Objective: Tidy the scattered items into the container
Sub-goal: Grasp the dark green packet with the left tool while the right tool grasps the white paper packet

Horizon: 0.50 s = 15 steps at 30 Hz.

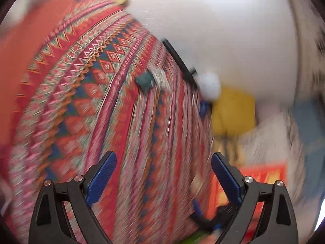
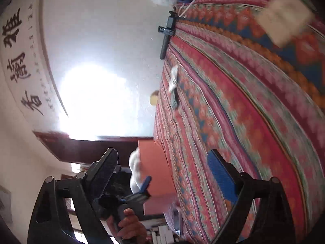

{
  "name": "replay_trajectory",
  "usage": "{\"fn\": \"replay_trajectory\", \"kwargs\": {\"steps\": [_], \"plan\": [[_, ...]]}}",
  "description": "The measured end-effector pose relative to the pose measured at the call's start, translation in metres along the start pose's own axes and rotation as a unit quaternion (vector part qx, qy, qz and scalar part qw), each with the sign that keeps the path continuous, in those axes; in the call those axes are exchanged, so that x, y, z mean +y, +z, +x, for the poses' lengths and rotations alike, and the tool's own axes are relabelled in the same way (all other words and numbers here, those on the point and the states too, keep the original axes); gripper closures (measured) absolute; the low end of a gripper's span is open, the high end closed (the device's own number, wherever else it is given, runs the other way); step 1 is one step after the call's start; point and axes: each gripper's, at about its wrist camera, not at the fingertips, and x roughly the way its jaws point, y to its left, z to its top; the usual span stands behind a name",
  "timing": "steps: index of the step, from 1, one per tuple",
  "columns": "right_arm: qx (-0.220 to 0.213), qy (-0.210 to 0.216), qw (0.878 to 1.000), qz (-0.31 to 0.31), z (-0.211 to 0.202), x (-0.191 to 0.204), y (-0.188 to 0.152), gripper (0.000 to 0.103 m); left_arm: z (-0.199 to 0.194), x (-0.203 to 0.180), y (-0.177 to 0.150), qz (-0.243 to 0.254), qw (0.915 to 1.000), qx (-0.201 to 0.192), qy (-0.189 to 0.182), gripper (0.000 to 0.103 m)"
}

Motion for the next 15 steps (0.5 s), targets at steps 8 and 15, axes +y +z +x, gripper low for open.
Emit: {"fn": "replay_trajectory", "kwargs": {"steps": [8,15], "plan": [[0.052,-0.043,0.997,-0.024,0.19,0.01,0.134,0.017,0.144,0.045,0.109,-0.134,0.9902,0.022,-0.032,0.008],[0.122,-0.106,0.986,-0.041,0.346,-0.014,0.163,0.097,0.197,0.045,0.144,-0.091,0.995,0.035,-0.023,0.007]]}}
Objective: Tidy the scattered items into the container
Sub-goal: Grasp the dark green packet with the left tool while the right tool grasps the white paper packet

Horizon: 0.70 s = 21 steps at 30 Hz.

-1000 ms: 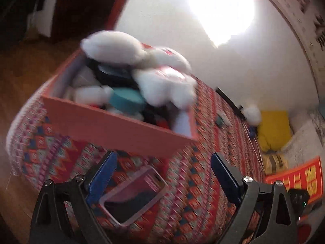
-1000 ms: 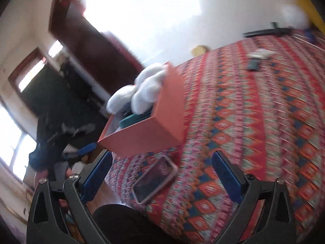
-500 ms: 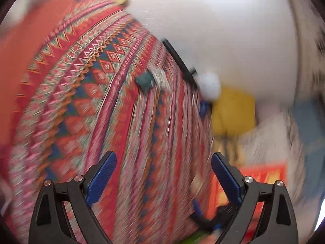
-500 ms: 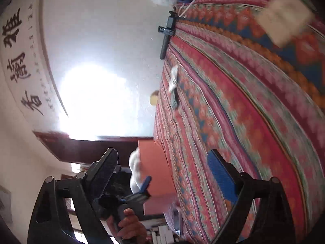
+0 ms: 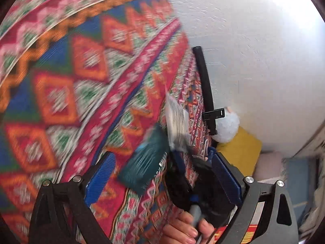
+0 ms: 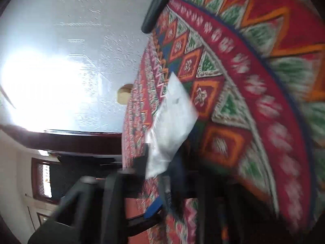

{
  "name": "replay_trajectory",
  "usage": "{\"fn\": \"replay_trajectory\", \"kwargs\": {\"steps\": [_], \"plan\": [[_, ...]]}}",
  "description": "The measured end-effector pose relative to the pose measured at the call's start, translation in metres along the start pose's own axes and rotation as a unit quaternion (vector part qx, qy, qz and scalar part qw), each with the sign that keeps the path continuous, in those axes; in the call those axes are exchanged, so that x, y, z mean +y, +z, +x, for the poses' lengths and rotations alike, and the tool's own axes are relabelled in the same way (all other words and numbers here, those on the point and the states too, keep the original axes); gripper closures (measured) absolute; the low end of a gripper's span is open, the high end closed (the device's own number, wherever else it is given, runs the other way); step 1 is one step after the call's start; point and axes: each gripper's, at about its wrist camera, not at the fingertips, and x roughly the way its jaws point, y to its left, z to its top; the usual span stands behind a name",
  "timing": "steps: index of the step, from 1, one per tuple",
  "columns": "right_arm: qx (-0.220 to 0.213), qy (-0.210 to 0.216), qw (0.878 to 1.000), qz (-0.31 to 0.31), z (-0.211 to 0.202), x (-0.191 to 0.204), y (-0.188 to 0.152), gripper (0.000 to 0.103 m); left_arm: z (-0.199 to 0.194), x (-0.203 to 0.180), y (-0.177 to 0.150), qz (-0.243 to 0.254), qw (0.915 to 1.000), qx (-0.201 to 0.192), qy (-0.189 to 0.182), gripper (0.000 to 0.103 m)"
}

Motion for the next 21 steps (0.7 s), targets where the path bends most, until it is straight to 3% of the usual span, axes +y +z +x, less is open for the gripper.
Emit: {"fn": "replay_trajectory", "kwargs": {"steps": [2,5,6,8,9,11,12,13,14,15,16,18,21], "plan": [[-0.03,0.035,0.999,0.011,-0.008,-0.007,0.0,0.098,0.009,-0.007,0.0,0.025,0.9997,-0.003,0.006,0.002],[-0.095,0.016,0.995,-0.032,-0.055,-0.012,-0.007,0.097,0.023,-0.022,-0.01,0.087,0.9952,-0.019,0.039,0.002],[-0.104,0.016,0.994,-0.032,-0.071,-0.018,-0.008,0.097,0.026,-0.029,-0.018,0.112,0.9909,-0.032,0.067,0.006],[-0.108,0.035,0.994,-0.008,-0.101,-0.037,-0.013,0.097,0.036,-0.044,-0.038,0.174,0.9715,-0.06,0.15,0.019],[-0.106,0.039,0.994,0.006,-0.116,-0.046,-0.017,0.097,0.043,-0.051,-0.051,0.212,0.9531,-0.076,0.202,0.037],[-0.106,0.034,0.993,0.023,-0.138,-0.056,-0.026,0.097,0.063,-0.063,-0.085,0.327,0.8805,-0.106,0.326,0.06],[-0.1,0.028,0.994,0.027,-0.149,-0.057,-0.031,0.097,0.071,-0.066,-0.105,0.389,0.8384,-0.121,0.362,0.06],[-0.098,0.029,0.994,0.025,-0.16,-0.055,-0.037,0.097,0.073,-0.067,-0.117,0.416,0.8161,-0.127,0.38,0.061],[-0.106,0.03,0.994,0.014,-0.177,-0.05,-0.049,0.097,0.069,-0.068,-0.123,0.417,0.8128,-0.127,0.386,0.061],[-0.112,0.027,0.993,0.001,-0.189,-0.044,-0.061,0.097,0.059,-0.069,-0.125,0.4,0.8245,-0.123,0.381,0.061],[-0.113,0.021,0.993,-0.019,-0.206,-0.036,-0.079,0.097,0.044,-0.069,-0.127,0.376,0.8447,-0.116,0.363,0.061],[-0.11,0.013,0.993,-0.047,-0.231,-0.024,-0.116,0.097,0.011,-0.074,-0.142,0.351,0.8698,-0.122,0.325,0.061],[-0.106,0.007,0.991,-0.081,-0.269,-0.015,-0.173,0.097,-0.054,-0.074,-0.193,0.346,0.8857,-0.128,0.282,0.061]]}}
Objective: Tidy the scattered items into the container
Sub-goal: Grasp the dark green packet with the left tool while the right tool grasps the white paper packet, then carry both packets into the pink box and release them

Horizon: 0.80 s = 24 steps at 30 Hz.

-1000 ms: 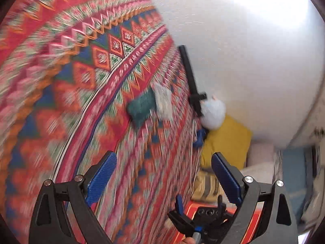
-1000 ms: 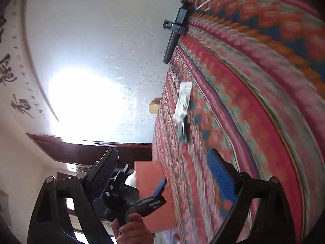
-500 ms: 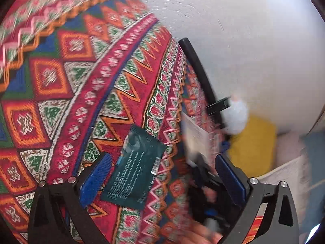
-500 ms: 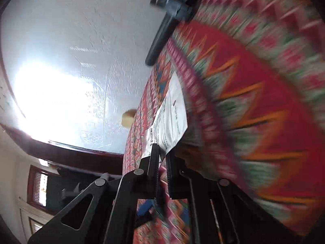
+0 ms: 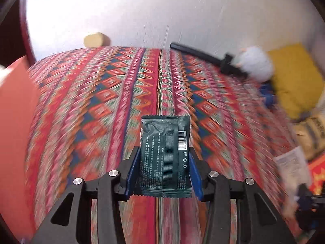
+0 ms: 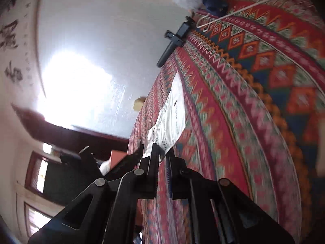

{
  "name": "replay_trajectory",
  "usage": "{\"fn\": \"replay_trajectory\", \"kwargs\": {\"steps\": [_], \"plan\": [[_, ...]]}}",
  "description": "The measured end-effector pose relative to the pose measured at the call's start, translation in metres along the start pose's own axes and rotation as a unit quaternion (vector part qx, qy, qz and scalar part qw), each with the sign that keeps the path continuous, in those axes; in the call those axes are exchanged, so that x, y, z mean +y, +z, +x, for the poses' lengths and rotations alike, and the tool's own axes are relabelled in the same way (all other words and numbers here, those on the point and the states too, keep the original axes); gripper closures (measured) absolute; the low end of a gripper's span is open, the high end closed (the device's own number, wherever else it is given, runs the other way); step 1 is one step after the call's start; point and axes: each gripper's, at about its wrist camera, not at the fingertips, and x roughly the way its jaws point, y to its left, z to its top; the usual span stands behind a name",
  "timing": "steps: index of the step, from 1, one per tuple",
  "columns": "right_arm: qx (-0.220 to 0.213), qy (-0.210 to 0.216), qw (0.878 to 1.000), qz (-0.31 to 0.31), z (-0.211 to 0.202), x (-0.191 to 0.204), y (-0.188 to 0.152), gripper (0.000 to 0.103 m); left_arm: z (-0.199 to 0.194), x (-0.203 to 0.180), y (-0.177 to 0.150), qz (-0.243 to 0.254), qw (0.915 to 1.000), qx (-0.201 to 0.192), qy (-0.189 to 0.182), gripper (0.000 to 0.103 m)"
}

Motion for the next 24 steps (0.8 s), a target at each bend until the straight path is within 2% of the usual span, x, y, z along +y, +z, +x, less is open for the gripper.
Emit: {"fn": "replay_trajectory", "kwargs": {"steps": [2,5,8,12,15,16,18,21,24], "plan": [[0.003,-0.006,1.0,-0.018,-0.02,0.012,-0.031,0.097,-0.05,0.01,-0.028,-0.002,0.9998,-0.009,-0.017,0.061],[0.016,-0.008,0.999,-0.042,-0.038,0.03,-0.082,0.097,-0.119,0.036,-0.078,-0.007,0.9996,-0.017,-0.022,0.061],[0.046,-0.018,0.996,-0.077,-0.036,0.057,-0.135,0.097,-0.172,0.07,-0.126,-0.021,0.9993,-0.023,-0.02,0.061],[0.113,-0.006,0.986,-0.121,-0.002,0.103,-0.198,0.097,-0.226,0.13,-0.156,-0.055,0.9976,-0.044,0.001,0.061],[0.154,0.009,0.972,-0.175,0.037,0.152,-0.23,0.097,-0.26,0.183,-0.162,-0.087,0.9926,-0.081,0.025,0.061],[0.165,0.012,0.965,-0.206,0.055,0.176,-0.241,0.097,-0.27,0.201,-0.162,-0.094,0.9906,-0.093,0.033,0.061],[0.178,0.02,0.952,-0.248,0.083,0.213,-0.257,0.097,-0.282,0.239,-0.148,-0.109,0.9852,-0.12,0.056,0.061],[0.197,0.034,0.929,-0.311,0.141,0.275,-0.278,0.097,-0.288,0.298,-0.119,-0.131,0.9779,-0.147,0.07,0.061],[0.21,0.03,0.914,-0.344,0.202,0.311,-0.296,0.096,-0.274,0.351,-0.087,-0.138,0.9767,-0.14,0.086,0.06]]}}
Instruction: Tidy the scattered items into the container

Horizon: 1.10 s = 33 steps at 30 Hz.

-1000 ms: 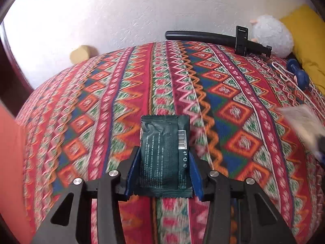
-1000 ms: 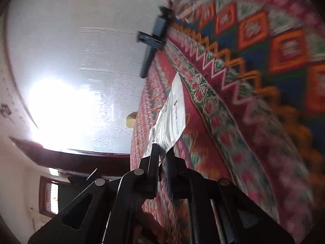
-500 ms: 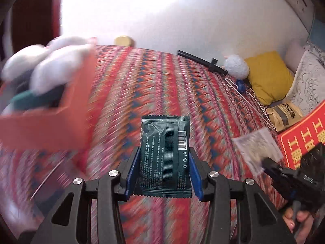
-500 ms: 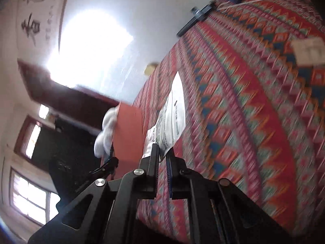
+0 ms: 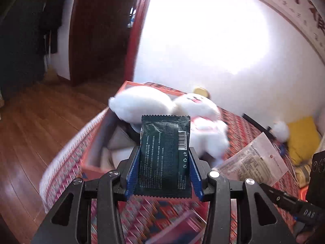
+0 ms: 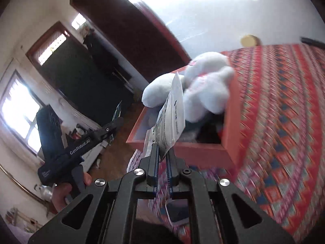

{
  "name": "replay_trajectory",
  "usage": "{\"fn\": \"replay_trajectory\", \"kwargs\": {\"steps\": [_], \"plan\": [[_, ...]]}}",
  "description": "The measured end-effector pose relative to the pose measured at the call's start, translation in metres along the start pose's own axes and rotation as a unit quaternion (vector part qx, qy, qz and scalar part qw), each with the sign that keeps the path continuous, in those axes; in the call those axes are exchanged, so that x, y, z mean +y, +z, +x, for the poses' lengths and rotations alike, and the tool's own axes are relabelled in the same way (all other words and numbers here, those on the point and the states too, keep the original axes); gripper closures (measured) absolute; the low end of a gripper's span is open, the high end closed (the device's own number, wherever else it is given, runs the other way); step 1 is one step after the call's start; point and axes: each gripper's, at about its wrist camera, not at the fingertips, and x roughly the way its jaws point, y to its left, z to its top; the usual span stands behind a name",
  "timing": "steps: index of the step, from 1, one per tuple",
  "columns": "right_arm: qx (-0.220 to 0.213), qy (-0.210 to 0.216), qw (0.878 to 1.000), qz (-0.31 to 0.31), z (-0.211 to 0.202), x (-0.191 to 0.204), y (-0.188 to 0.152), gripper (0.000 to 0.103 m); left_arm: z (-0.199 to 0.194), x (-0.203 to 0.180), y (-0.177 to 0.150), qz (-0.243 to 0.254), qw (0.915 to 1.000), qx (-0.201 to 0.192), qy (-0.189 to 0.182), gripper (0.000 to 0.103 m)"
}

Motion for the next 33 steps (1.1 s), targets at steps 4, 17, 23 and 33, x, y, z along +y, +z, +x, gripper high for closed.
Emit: {"fn": "replay_trajectory", "kwargs": {"steps": [4,17,23,33], "plan": [[0.059,-0.07,0.996,-0.018,0.091,0.004,0.023,0.082,0.055,0.022,0.024,-0.002,0.9956,0.092,-0.016,0.054],[-0.039,-0.16,0.986,0.04,-0.083,-0.064,-0.081,0.005,-0.011,-0.011,-0.049,-0.05,0.9922,0.076,-0.086,0.004],[-0.098,-0.23,0.961,0.117,-0.207,-0.127,-0.138,0.005,-0.017,-0.145,-0.091,0.051,0.9787,0.128,-0.152,0.004],[-0.284,-0.182,0.861,0.382,-0.406,-0.319,-0.23,0.005,0.026,-0.395,-0.102,0.166,0.9346,0.202,-0.241,0.004]]}}
